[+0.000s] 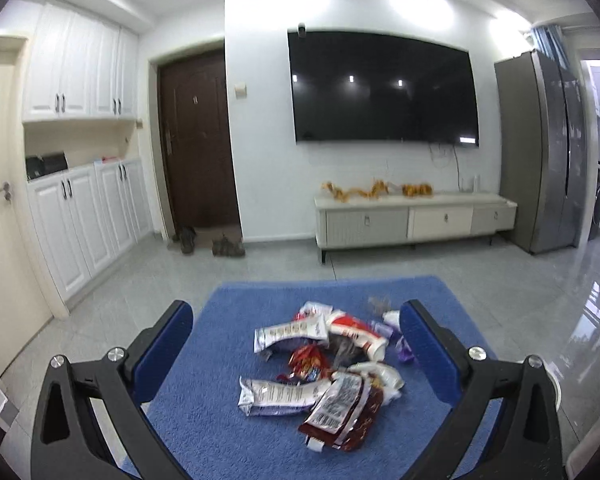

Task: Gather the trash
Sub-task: 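Grasp the brown-red chip bag with the left tool while the right tool grasps the purple bag, then carry both bags to the trash bin and open the right tool over it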

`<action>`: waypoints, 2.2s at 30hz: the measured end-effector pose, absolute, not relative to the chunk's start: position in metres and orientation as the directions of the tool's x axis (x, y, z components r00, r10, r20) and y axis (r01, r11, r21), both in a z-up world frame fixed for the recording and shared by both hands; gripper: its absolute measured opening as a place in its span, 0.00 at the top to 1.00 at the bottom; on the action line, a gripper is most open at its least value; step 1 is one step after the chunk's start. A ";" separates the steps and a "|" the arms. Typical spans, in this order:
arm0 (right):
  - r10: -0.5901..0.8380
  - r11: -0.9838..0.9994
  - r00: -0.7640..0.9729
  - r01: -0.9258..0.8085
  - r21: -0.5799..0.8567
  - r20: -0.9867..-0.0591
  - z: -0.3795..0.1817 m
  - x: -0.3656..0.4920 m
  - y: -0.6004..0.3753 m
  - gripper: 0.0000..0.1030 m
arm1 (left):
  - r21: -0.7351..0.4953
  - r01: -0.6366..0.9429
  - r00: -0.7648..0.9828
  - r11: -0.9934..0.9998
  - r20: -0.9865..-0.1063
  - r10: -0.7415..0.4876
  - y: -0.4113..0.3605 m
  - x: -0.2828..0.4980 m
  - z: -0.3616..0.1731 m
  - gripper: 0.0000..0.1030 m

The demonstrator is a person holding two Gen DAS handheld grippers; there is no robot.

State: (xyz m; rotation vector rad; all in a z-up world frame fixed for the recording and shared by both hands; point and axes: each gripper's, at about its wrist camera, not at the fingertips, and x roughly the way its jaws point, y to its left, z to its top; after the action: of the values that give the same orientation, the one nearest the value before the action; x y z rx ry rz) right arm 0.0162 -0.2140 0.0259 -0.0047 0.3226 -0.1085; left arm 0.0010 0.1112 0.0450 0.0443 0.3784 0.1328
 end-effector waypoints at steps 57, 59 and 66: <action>0.444 0.875 0.532 -0.430 0.222 -0.721 -0.137 0.163 -0.129 0.71 | -0.228 0.238 0.582 0.944 -0.745 -0.327 0.118 0.064 -0.077 0.89; 0.439 0.878 0.523 -0.423 0.225 -0.731 -0.142 0.156 -0.135 0.71 | -0.241 0.235 0.561 0.942 -0.758 -0.334 0.114 0.064 -0.087 0.88; 0.423 0.888 0.492 -0.394 0.238 -0.761 -0.158 0.138 -0.150 0.71 | -0.228 0.232 0.519 0.945 -0.793 -0.319 0.105 0.058 -0.109 0.82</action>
State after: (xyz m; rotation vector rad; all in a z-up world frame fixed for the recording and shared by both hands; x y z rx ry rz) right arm 0.1378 -0.1499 -0.1579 0.0338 0.9328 0.4957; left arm 0.0575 0.1051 -0.1086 -0.0979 0.9701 -0.3311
